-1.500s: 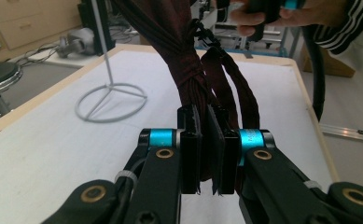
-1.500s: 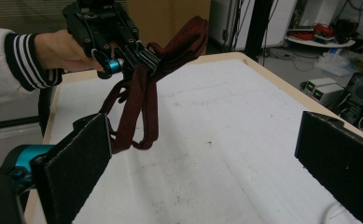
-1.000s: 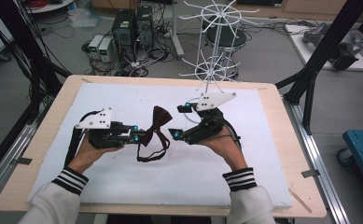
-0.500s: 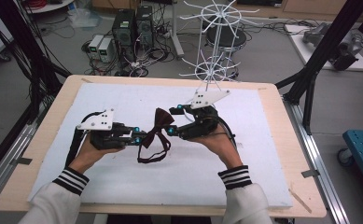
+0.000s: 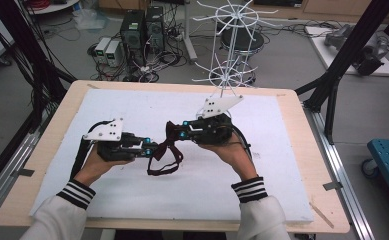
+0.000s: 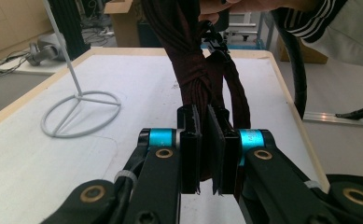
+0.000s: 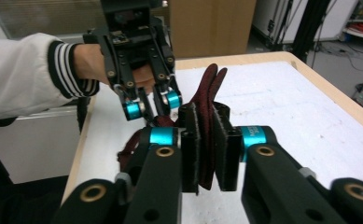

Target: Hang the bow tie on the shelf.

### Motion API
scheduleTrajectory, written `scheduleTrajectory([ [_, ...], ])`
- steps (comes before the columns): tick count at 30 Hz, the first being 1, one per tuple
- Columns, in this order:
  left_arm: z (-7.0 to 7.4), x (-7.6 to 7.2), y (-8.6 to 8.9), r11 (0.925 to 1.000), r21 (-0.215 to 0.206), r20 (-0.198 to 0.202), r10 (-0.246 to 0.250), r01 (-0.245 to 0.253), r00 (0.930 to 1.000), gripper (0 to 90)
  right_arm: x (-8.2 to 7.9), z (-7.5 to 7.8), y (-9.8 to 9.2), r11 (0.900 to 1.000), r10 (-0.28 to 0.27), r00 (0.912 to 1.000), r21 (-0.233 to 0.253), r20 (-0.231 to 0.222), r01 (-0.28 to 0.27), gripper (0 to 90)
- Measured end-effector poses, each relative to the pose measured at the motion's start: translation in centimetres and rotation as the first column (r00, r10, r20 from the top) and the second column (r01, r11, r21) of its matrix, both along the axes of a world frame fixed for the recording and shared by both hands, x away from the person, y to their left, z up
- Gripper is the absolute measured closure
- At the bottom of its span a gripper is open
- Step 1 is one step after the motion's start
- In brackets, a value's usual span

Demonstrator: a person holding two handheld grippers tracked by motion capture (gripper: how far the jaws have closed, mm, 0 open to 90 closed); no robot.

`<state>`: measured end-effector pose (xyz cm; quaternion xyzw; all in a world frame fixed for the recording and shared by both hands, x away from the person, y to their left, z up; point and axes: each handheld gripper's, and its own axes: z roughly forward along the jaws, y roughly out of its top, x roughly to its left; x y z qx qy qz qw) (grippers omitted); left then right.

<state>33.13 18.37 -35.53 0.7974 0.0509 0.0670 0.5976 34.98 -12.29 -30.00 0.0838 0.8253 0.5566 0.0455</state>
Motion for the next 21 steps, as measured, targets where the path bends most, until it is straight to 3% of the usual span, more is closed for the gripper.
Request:
scheduleTrajectory([
  [10, 0.0, 0.3, 0.3, 0.9991, -0.026, -0.021, 0.034, -0.035, 0.9992, 79.3, -0.1, 0.2, 0.0, 1.0, -0.01, 0.9998, 0.001, 0.018, 0.01, 85.0],
  [11, 0.0, 0.2, 0.3, 0.9977, -0.026, -0.016, 0.062, -0.062, 0.998, 75.1, -0.2, 0.2, 0.0, 1.0, -0.012, 0.9998, 0.003, 0.018, 0.012, 85.0],
  [12, 0.1, 0.2, 0.3, 0.9954, -0.026, -0.007, 0.092, -0.092, 0.9957, 51.7, -0.2, 0.2, -0.1, 1.0, -0.019, 0.9994, 0.001, 0.03, 0.019, 85.0],
  [13, 0.1, 0.3, 0.3, 0.9922, -0.042, -0.01, 0.117, -0.117, 0.9931, 51.7, -0.2, 0.2, -0.1, 1.0, -0.019, 0.9994, 0.001, 0.03, 0.019, 85.0],
  [14, 0.2, 0.2, 0.4, 0.9856, -0.038, 0.006, 0.165, -0.165, 0.9863, 21.7, -0.2, 0.3, -0.4, 1.0, -0.023, 0.9992, 0.0, 0.033, 0.023, 85.0],
  [15, 0.2, 0.3, 0.6, 0.9822, -0.043, 0.008, 0.183, -0.183, 0.983, 21.7, -0.2, 0.3, -0.4, 1.0, -0.023, 0.9992, 0.0, 0.033, 0.023, 85.0],
  [16, 0.2, 0.4, 0.8, 0.9796, -0.057, 0.009, 0.194, -0.193, 0.9811, 8.8, -0.2, 0.3, -0.5, 1.0, -0.028, 0.9988, -0.003, 0.04, 0.028, 85.0],
  [17, 0.2, 0.4, 0.8, 0.9687, -0.053, 0.003, 0.243, -0.242, 0.9701, 8.8, -0.2, 0.4, -0.7, 1.0, -0.03, 0.9988, -0.006, 0.039, 0.031, 85.0],
  [18, 0.1, 0.6, 1.1, 0.9636, -0.055, -0.025, 0.261, -0.262, 0.9651, 1.9, -0.2, 0.4, -0.9, 0.999, -0.033, 0.9987, -0.003, 0.039, 0.033, 85.1],
  [20, -0.2, 0.6, 1.6, 0.953, -0.069, -0.034, 0.293, -0.295, 0.9554, 1.6, -0.3, 0.6, -1.3, 0.999, -0.044, 0.9981, 0.004, 0.044, 0.044, 85.0],
  [21, -0.3, 0.7, 1.9, 0.9555, -0.071, -0.05, 0.283, -0.287, 0.9577, 1.7, -0.3, 0.6, -1.4, 0.999, -0.048, 0.9979, 0.009, 0.044, 0.048, 85.1],
])
